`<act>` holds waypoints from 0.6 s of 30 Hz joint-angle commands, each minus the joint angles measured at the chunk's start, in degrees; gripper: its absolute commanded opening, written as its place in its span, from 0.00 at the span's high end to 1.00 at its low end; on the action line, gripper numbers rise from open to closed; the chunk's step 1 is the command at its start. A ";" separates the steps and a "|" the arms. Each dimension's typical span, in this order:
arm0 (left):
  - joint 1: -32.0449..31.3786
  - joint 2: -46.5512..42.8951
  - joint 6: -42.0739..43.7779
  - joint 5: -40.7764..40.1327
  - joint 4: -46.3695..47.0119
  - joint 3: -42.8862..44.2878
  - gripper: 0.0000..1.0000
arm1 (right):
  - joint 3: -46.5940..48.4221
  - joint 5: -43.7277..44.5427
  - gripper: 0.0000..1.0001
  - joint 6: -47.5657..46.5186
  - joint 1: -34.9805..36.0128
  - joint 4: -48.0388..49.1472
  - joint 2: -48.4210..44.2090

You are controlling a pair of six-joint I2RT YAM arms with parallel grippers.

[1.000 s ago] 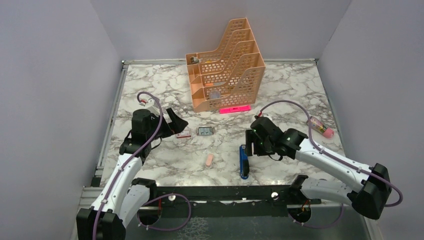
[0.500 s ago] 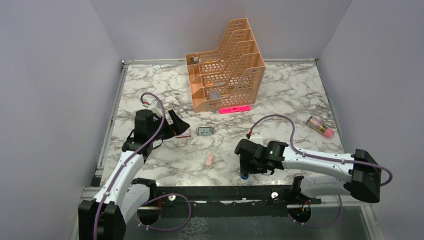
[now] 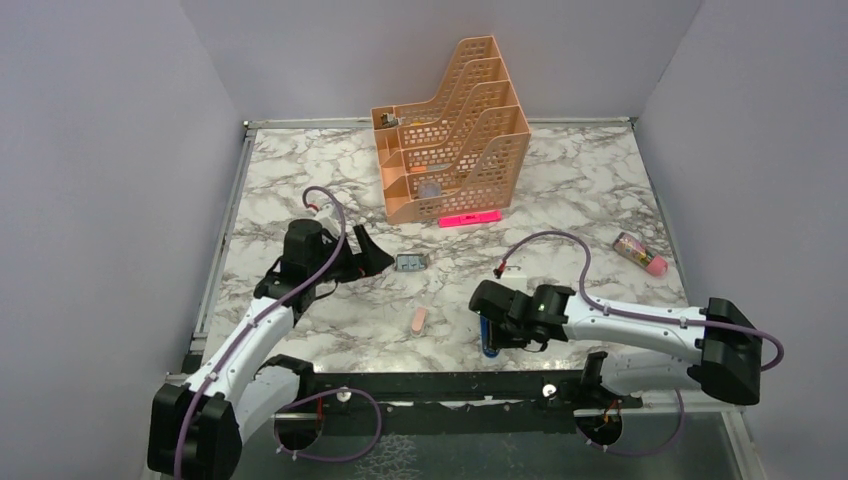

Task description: Load the staples into the stapler

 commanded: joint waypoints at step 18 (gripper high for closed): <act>-27.60 8.63 -22.95 -10.02 23.87 -7.97 0.29 | -9.41 -7.63 0.80 -2.10 -11.82 29.12 -10.06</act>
